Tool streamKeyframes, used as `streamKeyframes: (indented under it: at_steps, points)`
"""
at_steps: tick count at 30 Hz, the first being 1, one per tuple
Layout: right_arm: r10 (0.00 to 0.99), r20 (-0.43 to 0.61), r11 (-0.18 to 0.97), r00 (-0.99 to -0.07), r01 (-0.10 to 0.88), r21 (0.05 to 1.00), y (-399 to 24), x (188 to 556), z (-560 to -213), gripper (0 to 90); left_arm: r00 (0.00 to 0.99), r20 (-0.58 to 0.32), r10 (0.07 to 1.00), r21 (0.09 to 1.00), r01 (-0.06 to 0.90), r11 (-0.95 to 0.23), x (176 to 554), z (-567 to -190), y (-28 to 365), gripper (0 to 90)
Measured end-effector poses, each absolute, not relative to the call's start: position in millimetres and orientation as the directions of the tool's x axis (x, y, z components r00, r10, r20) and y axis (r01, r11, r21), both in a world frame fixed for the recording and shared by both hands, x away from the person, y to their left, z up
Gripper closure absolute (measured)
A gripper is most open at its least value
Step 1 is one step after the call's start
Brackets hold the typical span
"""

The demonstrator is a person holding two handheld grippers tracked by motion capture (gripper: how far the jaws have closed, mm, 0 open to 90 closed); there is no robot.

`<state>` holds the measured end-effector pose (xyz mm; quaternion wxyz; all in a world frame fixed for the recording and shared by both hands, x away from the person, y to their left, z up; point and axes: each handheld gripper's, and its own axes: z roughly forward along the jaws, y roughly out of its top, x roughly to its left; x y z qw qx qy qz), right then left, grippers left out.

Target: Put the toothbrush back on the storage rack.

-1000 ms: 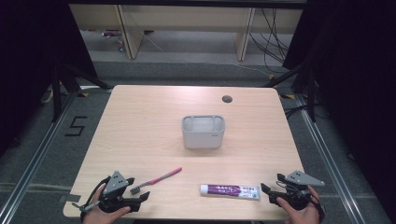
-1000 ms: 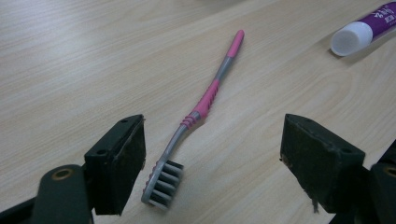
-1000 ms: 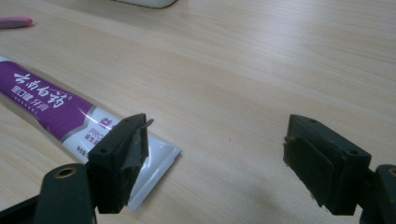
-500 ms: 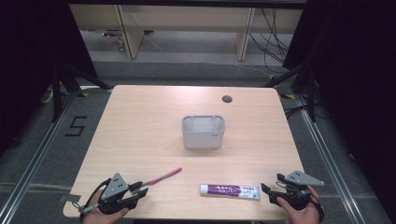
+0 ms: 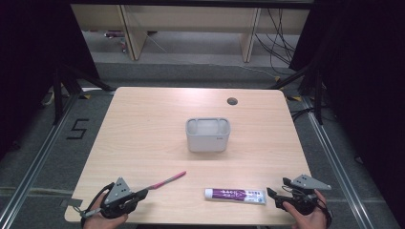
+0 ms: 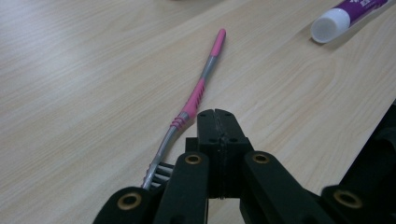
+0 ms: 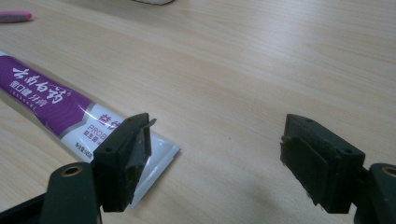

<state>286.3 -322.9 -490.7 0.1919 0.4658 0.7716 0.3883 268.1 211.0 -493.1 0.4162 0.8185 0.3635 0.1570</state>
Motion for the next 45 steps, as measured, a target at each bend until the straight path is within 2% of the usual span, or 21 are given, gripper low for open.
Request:
streamKeyframes:
  at_steps: [18, 45]
  points:
    - [0.863, 0.066, 0.274, -0.501, 0.573, 0.772, -322.3, 286.1, -491.2, 25.3, 0.713, 0.012, 0.701, 0.740, 0.466, -0.486, 283.9, -498.6, 204.8, 89.6]
    - [0.861, 0.073, 0.270, -0.503, 0.574, 0.773, -321.3, 286.7, -492.4, 25.3, 0.698, 0.018, 0.716, 0.674, 0.521, -0.524, 302.7, -508.3, 208.9, 89.6]
